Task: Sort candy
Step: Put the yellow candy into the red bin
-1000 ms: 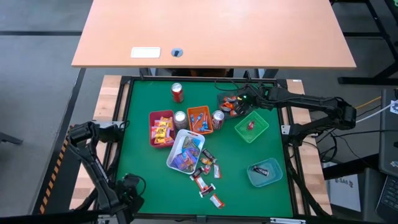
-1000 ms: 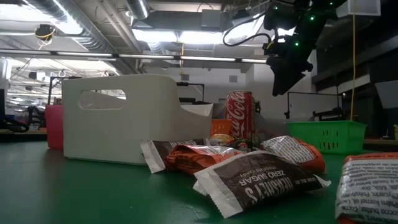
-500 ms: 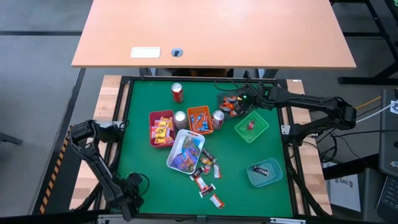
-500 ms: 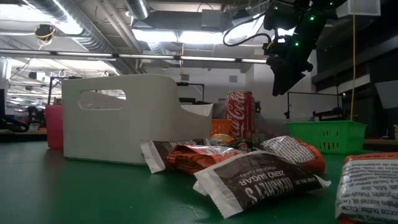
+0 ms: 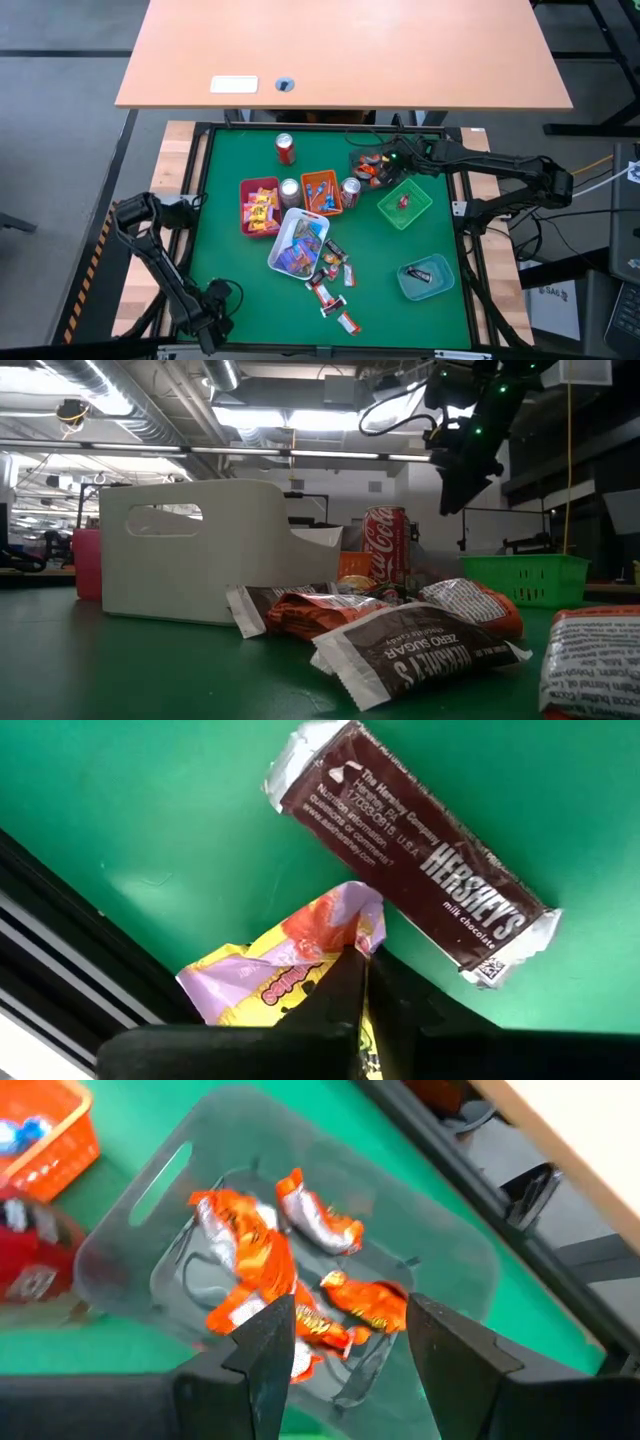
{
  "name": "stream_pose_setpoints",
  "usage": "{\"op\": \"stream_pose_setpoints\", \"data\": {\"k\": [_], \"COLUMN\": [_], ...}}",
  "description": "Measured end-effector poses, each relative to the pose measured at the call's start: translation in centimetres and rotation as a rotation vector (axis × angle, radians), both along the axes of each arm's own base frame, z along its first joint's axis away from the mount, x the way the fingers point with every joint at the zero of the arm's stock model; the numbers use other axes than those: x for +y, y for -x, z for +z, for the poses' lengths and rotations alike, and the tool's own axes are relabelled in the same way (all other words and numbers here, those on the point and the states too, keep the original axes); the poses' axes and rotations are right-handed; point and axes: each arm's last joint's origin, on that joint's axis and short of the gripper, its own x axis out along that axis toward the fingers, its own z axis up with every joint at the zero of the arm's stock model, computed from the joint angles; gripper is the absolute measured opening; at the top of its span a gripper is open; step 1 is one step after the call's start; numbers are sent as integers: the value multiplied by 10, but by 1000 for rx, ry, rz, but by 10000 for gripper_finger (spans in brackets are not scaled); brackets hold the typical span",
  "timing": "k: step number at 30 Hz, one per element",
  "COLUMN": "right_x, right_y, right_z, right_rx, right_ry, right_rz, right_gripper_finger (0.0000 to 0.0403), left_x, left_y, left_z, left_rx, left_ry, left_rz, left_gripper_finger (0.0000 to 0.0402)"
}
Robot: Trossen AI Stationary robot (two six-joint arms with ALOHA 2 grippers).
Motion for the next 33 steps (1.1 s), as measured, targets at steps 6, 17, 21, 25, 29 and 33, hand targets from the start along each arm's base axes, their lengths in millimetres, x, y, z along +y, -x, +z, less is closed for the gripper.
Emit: {"op": "stream_pose_setpoints", "data": {"k": [6,17,21,25,29,33], "right_x": [4,28,49,72,95,115], "right_y": [2,0,-6,-10,-13,-15], "right_z": [0,6,6,6,7,9], "right_rx": [-7,-63,-69,-82,-111,-152], "right_ry": [-79,-173,-213,-271,-319,-359], "right_rz": [45,192,292,416,476,488], "right_gripper_finger": [191,191,191,191,191,191], "left_x": [-4,-2,9,24,45,71], "left_y": [-3,-16,-27,-45,-68,-92], "left_z": [12,70,84,88,89,89], "left_rx": [-51,-390,-527,-638,-651,-621], "left_ry": [17,63,31,-76,-160,-217], "left_rz": [-9,7,40,-38,-132,-182], "left_gripper_finger": [2,0,0,0,0,0]}}
